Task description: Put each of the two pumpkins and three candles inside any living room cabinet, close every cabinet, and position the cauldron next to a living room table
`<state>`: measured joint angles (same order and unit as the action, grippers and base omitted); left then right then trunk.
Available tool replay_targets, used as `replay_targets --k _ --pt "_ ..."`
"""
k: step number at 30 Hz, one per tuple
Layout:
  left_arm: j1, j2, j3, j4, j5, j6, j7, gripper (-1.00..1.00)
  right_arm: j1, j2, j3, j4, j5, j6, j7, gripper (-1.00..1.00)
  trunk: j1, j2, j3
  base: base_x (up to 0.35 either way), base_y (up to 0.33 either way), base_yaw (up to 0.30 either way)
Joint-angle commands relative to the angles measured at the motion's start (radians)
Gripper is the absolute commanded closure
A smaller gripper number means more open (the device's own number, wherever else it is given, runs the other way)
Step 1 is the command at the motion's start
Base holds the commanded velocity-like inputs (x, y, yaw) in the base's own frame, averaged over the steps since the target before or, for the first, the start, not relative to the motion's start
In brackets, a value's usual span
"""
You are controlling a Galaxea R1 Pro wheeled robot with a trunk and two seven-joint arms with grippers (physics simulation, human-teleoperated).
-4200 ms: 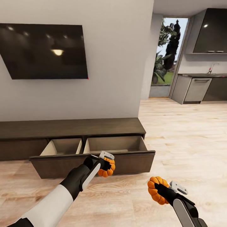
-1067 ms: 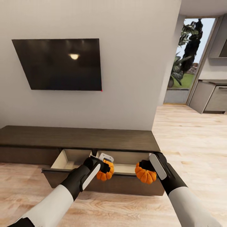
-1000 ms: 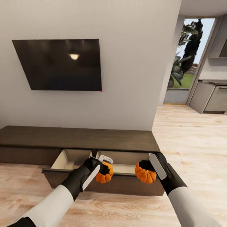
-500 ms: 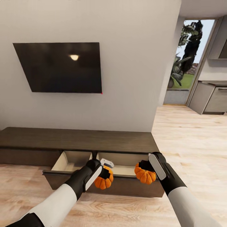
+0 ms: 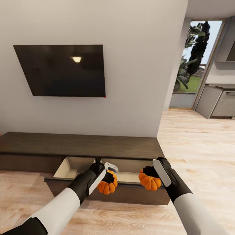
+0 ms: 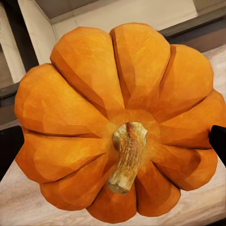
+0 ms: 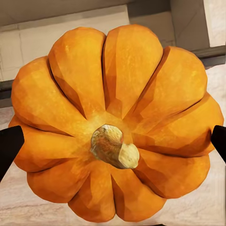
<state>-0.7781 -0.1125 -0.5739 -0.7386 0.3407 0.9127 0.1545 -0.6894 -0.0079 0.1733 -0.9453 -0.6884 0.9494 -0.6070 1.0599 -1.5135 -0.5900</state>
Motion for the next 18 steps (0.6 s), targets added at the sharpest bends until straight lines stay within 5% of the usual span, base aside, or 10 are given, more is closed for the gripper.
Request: replay_targets --k 1,18 --pt "-0.001 0.0 -0.003 0.001 0.008 0.003 0.008 1.0 -0.001 -0.001 0.008 -0.001 -0.008 0.002 -0.01 1.0 0.0 -0.001 -0.001 0.189 0.0 0.0" --pt "-0.001 0.002 -0.004 0.0 0.005 0.002 0.01 1.0 -0.001 -0.002 0.015 -0.002 -0.009 0.002 -0.006 1.0 0.0 -0.001 0.002 0.117 0.0 -0.083"
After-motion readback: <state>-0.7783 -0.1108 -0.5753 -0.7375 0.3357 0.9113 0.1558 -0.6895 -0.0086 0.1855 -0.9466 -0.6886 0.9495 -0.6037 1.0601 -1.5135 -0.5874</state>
